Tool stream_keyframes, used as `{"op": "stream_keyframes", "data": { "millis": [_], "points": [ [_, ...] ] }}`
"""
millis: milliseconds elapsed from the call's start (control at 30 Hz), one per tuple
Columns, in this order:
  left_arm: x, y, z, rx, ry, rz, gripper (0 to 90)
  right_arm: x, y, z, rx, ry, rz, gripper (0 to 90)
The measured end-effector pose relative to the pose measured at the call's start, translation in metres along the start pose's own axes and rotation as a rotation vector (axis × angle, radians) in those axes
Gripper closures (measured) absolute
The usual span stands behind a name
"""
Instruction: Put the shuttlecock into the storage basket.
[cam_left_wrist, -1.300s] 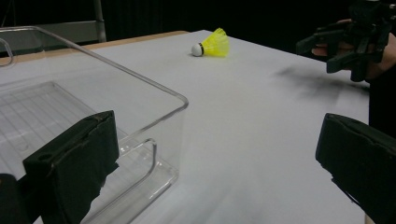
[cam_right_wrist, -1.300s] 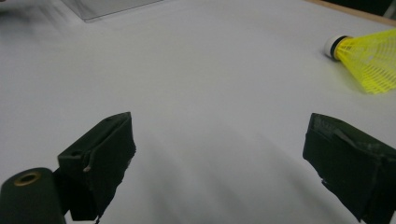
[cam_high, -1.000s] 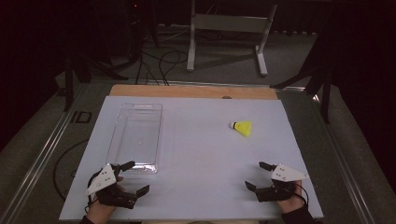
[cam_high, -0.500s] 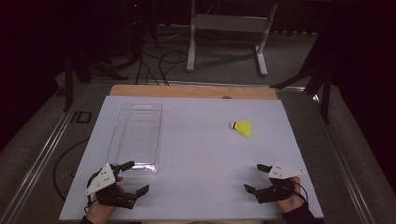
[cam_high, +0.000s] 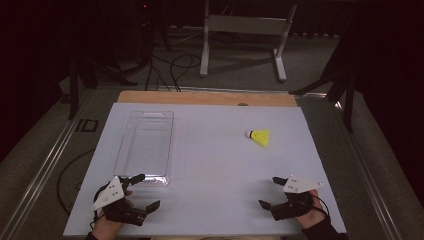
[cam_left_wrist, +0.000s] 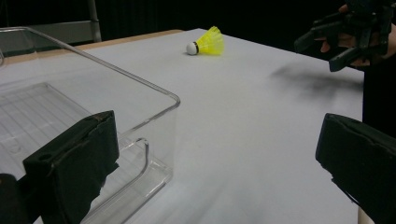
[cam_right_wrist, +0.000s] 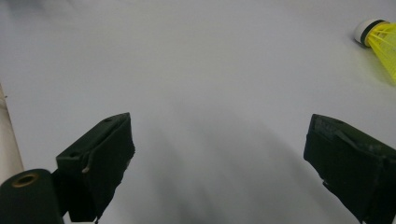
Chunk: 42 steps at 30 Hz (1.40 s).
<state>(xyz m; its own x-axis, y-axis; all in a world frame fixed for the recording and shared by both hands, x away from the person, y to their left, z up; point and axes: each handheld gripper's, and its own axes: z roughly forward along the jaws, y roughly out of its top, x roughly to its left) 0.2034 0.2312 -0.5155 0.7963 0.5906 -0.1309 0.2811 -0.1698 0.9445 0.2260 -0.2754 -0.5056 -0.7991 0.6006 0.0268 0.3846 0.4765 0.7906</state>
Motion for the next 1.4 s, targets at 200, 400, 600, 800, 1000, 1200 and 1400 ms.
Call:
{"op": "stream_keyframes", "data": {
  "millis": [200,400,600,800,1000,1200,1400],
  "points": [
    [-0.001,0.0,0.0,-0.002,-0.007,0.004,0.3,0.001,0.011,-0.006,0.015,-0.024,0.003,8.3],
    [0.0,0.001,-0.001,-0.011,-0.008,0.001,0.3,-0.004,0.033,-0.024,-0.005,-0.046,-0.023,8.4],
    [0.0,0.001,-0.001,-0.013,-0.009,-0.001,0.3,-0.012,0.053,-0.036,-0.013,-0.075,-0.031,8.4],
    [0.0,0.001,0.0,-0.01,-0.007,0.0,0.3,-0.016,0.071,-0.04,0.012,-0.119,-0.038,8.3],
    [0.001,0.001,0.0,-0.013,-0.008,-0.004,0.3,-0.021,0.084,-0.038,0.033,-0.142,-0.031,7.9],
    [0.001,0.0,0.0,-0.006,-0.009,-0.001,0.3,-0.036,0.098,-0.029,0.114,-0.163,0.036,7.9],
    [0.001,0.0,0.0,-0.007,-0.007,-0.001,0.3,-0.05,0.101,-0.018,0.21,-0.187,0.099,8.0]
  ]
}}
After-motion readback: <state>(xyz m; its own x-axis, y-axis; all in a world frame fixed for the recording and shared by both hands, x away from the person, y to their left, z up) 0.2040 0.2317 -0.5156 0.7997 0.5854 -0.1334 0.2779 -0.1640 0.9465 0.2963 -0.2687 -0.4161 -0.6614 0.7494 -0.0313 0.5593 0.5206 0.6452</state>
